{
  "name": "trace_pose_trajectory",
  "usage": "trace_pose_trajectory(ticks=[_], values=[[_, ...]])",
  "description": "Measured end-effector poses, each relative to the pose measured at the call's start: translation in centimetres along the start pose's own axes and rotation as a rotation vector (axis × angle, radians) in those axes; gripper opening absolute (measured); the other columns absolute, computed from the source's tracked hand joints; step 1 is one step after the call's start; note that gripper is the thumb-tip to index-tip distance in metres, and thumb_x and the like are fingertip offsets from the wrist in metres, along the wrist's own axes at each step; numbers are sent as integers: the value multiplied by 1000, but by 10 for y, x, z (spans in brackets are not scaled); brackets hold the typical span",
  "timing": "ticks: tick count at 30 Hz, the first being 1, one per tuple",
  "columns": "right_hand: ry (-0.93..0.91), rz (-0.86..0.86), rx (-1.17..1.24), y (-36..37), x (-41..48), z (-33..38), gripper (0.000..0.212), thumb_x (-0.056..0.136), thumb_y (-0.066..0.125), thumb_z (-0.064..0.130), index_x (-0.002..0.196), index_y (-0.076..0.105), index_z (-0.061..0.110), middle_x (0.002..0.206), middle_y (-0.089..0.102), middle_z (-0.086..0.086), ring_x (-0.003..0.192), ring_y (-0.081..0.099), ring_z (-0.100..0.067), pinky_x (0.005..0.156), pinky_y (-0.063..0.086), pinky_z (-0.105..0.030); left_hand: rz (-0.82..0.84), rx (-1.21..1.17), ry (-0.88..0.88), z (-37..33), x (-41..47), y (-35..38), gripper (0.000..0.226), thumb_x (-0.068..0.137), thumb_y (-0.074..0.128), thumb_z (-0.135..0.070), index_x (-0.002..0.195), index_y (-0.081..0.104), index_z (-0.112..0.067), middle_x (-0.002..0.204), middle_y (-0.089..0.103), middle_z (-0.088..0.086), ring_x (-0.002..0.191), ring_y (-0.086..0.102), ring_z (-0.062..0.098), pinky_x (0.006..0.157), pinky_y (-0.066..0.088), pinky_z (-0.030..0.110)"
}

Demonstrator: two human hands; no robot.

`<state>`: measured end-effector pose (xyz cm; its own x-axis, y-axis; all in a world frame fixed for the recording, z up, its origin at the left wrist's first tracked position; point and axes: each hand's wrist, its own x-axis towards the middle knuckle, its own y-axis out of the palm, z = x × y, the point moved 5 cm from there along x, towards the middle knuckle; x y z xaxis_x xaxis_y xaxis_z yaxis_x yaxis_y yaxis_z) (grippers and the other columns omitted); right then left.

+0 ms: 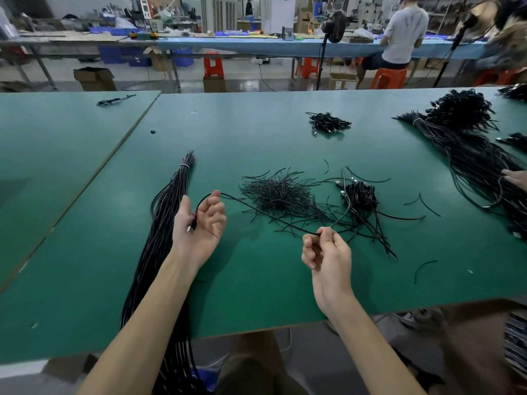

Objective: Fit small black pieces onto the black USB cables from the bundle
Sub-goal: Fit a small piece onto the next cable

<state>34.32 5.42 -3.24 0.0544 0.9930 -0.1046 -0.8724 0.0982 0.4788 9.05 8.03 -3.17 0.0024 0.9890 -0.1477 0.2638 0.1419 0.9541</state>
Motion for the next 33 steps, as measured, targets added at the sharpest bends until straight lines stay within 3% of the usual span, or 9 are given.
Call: trace_pose_trajectory(ticks=[3,6,14,19,22,24,27,30,33], values=[[-7,11,-10,0,0,0,24,113,36,19,93,46,11,66,60,-3,50,41,-12,44,33,-22,-49,103,62,-1,2,-2,75,106,36,-59,120,69,6,107,67,15,96,69,24,74,60,30],[-12,22,-34,1,1,-1,25,113,36,20,92,46,11,66,59,-3,50,40,-12,44,33,-22,-42,87,99,-1,2,0,79,104,37,-61,135,60,8,139,60,23,129,60,36,107,51,46],[-11,29,-58,1,1,-2,26,114,35,20,92,45,11,66,59,-4,49,40,-12,43,32,-23,208,-39,80,-10,-2,13,115,92,33,-80,141,39,24,154,42,31,143,44,43,123,31,48],[-7,28,-51,1,0,-1,27,113,35,22,91,45,10,65,56,-4,49,36,-13,42,30,-23,190,-38,98,-12,-3,12,112,87,44,-81,136,49,20,149,48,27,140,47,44,121,33,52],[-8,35,-52,2,-1,0,28,114,35,24,91,45,10,63,53,-4,47,32,-13,41,28,-22,84,-56,144,-13,-4,10,82,83,56,-80,103,59,0,116,58,14,112,60,33,104,49,53],[-9,41,-59,2,-2,0,29,113,35,25,90,46,10,61,52,-4,46,31,-12,40,27,-22,59,-19,147,-12,-5,8,79,82,51,-85,92,56,-7,100,53,8,89,54,26,86,51,38],[-15,46,-64,1,-2,0,30,113,37,26,89,46,10,61,52,-6,45,31,-13,39,27,-22,68,69,122,-9,-6,11,81,78,48,-90,93,53,-11,92,47,3,78,40,20,75,38,28],[-24,48,-85,1,-1,-1,30,112,38,26,87,46,10,61,53,-6,45,32,-12,40,27,-22,113,135,88,-9,-9,16,82,74,57,-87,102,55,-10,92,50,3,76,42,17,73,37,26],[-24,60,-98,1,0,-3,31,112,39,26,86,46,10,61,53,-5,45,33,-12,40,27,-22,55,217,86,-7,-7,11,55,94,53,-67,100,54,-11,85,50,-3,63,38,10,58,37,22]])
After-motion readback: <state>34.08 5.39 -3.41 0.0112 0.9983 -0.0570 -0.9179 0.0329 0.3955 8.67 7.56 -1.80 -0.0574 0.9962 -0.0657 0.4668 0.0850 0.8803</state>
